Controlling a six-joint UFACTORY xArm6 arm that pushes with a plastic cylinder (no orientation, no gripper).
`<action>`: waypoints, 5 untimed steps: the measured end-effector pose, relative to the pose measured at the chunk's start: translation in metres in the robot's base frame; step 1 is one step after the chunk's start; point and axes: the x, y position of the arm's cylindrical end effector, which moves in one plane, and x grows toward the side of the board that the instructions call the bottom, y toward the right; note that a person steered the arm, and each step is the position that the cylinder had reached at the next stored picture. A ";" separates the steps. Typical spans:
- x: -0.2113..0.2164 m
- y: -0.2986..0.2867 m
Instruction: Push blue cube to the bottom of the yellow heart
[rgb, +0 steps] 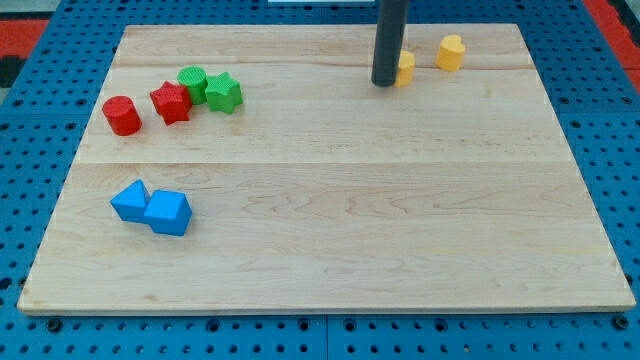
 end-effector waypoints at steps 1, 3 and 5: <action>-0.023 0.043; 0.129 -0.104; 0.305 -0.228</action>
